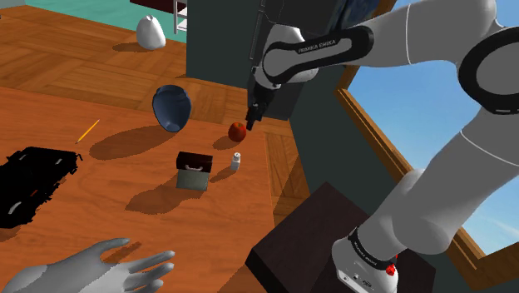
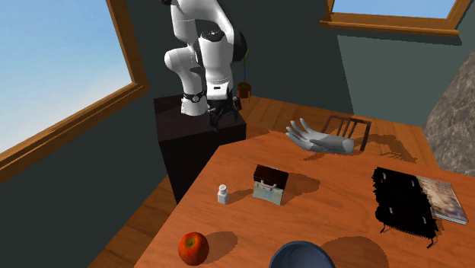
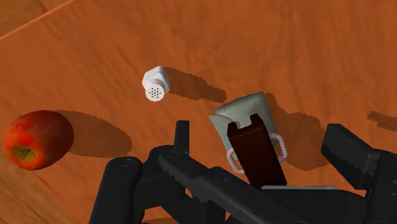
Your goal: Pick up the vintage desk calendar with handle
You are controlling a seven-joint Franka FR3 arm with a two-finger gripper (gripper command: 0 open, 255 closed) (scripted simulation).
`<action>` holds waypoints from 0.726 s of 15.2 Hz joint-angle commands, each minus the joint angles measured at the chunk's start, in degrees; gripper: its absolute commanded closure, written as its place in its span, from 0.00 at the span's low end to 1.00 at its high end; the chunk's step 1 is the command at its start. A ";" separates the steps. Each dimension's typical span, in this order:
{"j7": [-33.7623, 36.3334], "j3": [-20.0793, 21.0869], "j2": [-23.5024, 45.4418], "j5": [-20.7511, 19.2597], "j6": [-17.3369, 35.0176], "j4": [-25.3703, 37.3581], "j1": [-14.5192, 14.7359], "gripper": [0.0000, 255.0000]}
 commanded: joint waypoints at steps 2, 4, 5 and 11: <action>-3.93 0.81 6.21 1.58 1.52 3.31 0.51 0.00; -6.36 1.52 10.36 2.42 2.25 5.82 0.67 0.00; -7.51 1.92 12.42 2.77 2.55 7.13 0.73 0.00; -13.50 4.59 24.66 3.78 3.39 15.90 1.11 0.00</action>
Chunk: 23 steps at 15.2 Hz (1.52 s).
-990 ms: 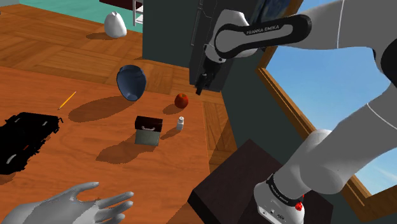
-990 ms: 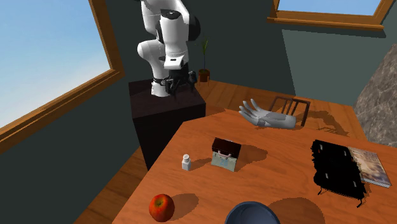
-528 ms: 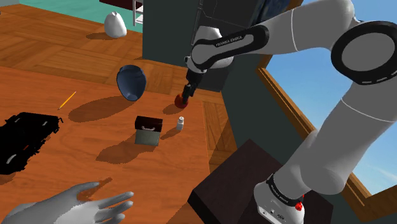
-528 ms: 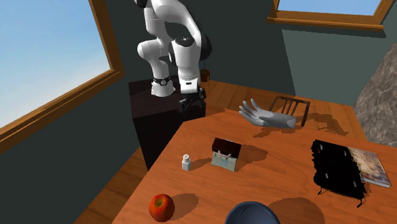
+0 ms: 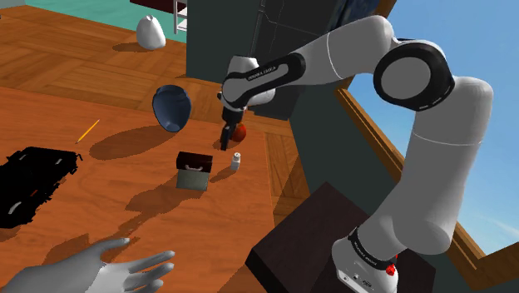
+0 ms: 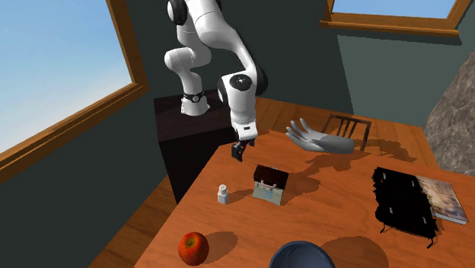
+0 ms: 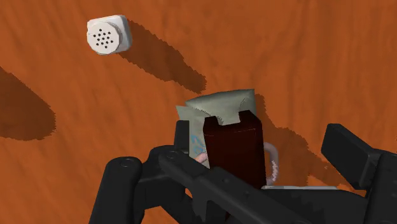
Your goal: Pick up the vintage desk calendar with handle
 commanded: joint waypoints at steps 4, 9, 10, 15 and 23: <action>-4.24 2.23 10.38 -0.18 -0.40 8.65 0.59 0.00; -5.25 2.72 14.09 -0.23 0.91 10.60 0.77 0.00; -5.33 2.74 14.65 -0.20 1.39 10.67 0.77 0.00; -5.60 2.81 16.71 -0.08 3.05 11.06 0.75 0.00; -5.56 2.81 16.60 -0.09 2.98 11.03 0.78 1.00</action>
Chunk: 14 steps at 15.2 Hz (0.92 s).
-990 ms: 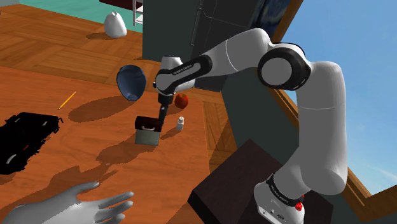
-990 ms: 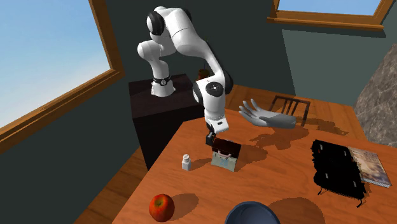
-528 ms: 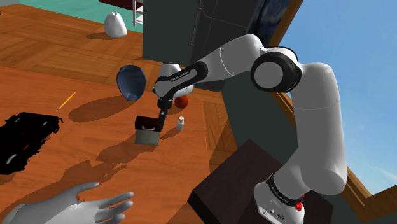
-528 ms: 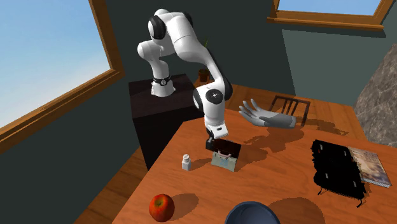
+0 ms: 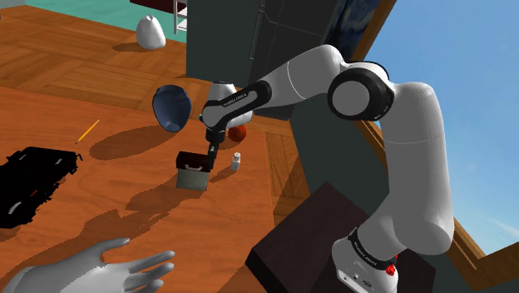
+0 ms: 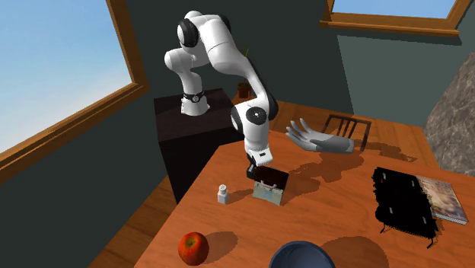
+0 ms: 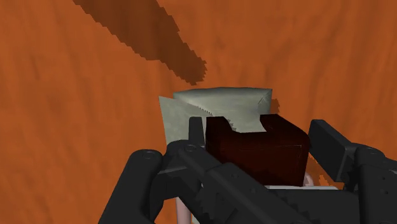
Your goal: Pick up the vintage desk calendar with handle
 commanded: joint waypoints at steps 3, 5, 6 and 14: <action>0.04 0.03 -0.41 0.01 -0.27 -0.09 0.03 1.00; 0.20 -0.01 -1.56 -0.06 -1.20 -0.30 0.04 1.00; 0.28 -0.03 -2.12 -0.09 -1.67 -0.38 0.04 1.00; 0.93 -0.16 -6.34 -0.38 -5.71 -0.53 0.06 1.00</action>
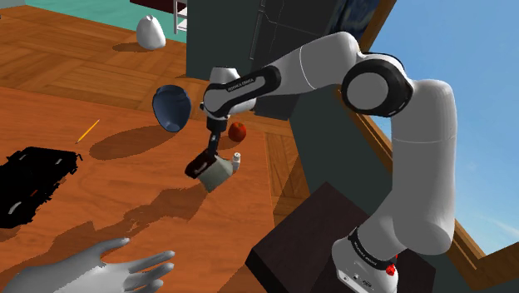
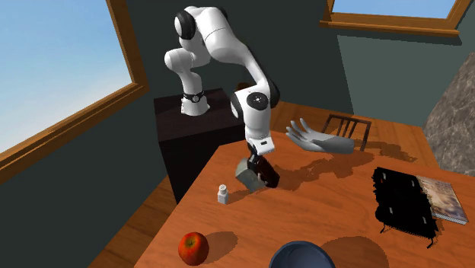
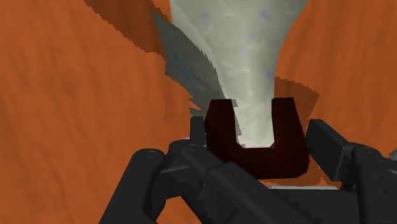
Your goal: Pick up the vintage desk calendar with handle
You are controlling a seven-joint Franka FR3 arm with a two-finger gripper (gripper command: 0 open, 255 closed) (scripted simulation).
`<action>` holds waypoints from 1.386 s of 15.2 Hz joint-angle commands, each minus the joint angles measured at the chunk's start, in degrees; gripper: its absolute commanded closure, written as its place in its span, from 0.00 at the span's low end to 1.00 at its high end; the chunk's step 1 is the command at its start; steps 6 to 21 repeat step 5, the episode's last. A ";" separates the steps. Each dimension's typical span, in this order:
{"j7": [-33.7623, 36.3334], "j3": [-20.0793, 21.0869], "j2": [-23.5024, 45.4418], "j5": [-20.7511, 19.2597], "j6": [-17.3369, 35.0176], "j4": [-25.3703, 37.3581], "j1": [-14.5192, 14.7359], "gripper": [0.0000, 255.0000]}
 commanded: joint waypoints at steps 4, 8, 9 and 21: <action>0.40 -0.05 -2.39 -0.14 -2.17 -0.11 0.04 1.00; 0.40 -0.05 -2.39 -0.14 -2.17 -0.11 0.04 1.00; 0.40 -0.05 -2.39 -0.14 -2.17 -0.11 0.04 1.00; 0.40 -0.05 -2.39 -0.14 -2.17 -0.11 0.04 1.00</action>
